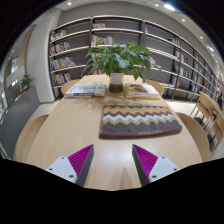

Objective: Fold towel

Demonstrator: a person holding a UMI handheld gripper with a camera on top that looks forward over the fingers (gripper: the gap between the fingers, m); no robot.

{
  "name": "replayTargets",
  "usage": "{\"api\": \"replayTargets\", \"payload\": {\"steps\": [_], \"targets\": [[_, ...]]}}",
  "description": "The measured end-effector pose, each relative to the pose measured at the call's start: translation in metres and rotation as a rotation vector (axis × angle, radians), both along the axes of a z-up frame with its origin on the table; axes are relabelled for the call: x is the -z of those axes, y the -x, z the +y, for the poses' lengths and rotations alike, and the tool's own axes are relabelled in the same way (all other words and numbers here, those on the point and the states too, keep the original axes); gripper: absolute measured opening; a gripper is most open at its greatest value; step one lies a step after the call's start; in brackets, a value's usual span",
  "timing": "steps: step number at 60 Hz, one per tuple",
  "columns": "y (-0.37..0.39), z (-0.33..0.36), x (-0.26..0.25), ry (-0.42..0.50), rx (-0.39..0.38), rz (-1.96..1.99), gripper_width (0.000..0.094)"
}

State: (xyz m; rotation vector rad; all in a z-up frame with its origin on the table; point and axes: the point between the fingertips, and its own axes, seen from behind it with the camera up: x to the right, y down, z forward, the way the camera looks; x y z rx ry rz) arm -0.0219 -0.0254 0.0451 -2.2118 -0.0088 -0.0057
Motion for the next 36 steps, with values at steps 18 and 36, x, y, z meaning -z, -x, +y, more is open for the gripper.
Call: {"api": "replayTargets", "payload": {"steps": [18,36], "targets": [[0.041,0.165,0.031,0.005,-0.057,0.011,0.0674],[0.011,0.178,0.05,0.015,0.011,-0.098,0.0064]]}}
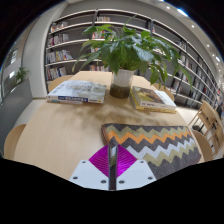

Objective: Fold towel

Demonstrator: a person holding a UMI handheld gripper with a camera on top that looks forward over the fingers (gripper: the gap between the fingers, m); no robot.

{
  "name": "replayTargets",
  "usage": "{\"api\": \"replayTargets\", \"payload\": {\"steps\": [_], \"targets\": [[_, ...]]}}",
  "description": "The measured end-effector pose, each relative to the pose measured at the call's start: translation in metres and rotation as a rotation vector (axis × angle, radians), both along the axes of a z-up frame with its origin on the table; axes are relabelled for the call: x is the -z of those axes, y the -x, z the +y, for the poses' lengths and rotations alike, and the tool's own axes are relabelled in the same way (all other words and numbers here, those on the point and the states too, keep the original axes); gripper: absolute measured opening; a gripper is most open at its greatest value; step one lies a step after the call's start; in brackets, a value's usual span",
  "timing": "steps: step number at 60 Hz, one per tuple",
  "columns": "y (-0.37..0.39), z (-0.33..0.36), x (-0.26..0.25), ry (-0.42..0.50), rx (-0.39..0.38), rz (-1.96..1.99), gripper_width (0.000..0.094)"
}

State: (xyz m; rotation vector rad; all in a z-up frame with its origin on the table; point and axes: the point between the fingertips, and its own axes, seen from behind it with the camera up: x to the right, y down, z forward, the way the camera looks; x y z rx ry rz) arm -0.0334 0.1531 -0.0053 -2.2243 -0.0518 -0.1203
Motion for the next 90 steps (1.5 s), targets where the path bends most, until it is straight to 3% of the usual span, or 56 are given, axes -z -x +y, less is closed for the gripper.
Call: {"api": "replayTargets", "payload": {"steps": [6,21,32,35,39,42,46,55,71,80,90], "targets": [[-0.006,0.002,-0.014,0.04,-0.03,0.03,0.004],[-0.13,-0.003,-0.142,-0.098,0.032,-0.067,0.004],[-0.231,0.002,-0.123,-0.065,0.001,-0.084,0.0063],[-0.25,0.002,-0.102,-0.032,-0.012,-0.092,0.0151],[-0.277,-0.004,-0.069,0.027,0.018,-0.124,0.0408],[-0.288,-0.012,-0.057,0.065,0.023,-0.13,0.0528],[-0.284,-0.021,-0.058,0.061,0.001,-0.099,0.058],[-0.26,-0.054,-0.121,-0.01,-0.007,-0.03,0.074],[-0.197,-0.138,-0.259,-0.236,-0.042,0.111,0.076],[-0.167,-0.195,-0.294,-0.29,-0.064,0.146,0.0775],[-0.147,-0.256,-0.297,-0.276,-0.079,0.111,0.0773]]}}
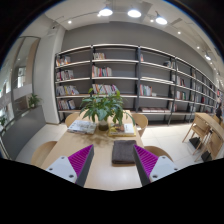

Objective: Fold towel

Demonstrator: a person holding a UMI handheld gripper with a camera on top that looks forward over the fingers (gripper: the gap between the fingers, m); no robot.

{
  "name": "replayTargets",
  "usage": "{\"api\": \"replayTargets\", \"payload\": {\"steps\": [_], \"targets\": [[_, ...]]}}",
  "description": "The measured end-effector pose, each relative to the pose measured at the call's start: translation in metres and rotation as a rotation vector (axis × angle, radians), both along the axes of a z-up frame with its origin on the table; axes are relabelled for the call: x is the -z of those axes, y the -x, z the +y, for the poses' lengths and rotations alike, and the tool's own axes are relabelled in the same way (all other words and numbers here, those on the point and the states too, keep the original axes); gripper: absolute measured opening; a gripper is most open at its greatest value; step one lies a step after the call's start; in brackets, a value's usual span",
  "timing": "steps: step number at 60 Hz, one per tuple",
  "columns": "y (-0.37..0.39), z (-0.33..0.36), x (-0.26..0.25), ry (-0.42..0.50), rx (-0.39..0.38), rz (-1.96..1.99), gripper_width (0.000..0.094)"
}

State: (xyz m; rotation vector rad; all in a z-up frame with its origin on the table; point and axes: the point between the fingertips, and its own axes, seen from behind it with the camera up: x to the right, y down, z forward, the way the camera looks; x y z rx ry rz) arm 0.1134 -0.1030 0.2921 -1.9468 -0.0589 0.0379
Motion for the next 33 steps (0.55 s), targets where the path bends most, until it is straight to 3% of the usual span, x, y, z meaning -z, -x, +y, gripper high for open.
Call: {"api": "replayTargets", "payload": {"steps": [14,33], "targets": [[0.014,-0.057,0.005,0.023,-0.004,-0.026,0.0782],[0.016,-0.084,0.005,0.024,0.014,-0.021,0.0781]]}}
